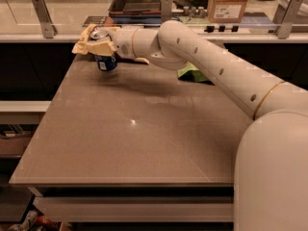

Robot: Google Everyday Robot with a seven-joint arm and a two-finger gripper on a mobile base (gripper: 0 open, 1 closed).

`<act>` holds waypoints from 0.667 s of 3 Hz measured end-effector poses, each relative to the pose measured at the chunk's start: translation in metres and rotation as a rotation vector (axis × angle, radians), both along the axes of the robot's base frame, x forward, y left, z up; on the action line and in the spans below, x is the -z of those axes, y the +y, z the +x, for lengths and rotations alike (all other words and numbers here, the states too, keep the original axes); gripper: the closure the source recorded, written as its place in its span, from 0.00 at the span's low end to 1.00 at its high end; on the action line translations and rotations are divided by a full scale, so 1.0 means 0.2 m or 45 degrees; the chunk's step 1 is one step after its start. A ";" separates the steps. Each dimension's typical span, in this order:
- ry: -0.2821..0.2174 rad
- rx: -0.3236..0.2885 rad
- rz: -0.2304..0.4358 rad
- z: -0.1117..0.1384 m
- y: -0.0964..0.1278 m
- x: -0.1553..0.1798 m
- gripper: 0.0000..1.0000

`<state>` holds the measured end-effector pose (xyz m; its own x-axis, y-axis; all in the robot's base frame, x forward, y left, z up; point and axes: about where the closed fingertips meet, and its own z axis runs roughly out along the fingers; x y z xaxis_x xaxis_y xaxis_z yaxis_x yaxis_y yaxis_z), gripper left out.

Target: Move pepsi can near brown chip bag

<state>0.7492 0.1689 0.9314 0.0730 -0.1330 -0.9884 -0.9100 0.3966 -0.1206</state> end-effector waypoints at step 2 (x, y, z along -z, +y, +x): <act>0.053 -0.003 0.003 0.02 0.02 0.10 1.00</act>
Offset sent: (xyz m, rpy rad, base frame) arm 0.0108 0.0004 -0.0352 0.0031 0.0716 -0.0054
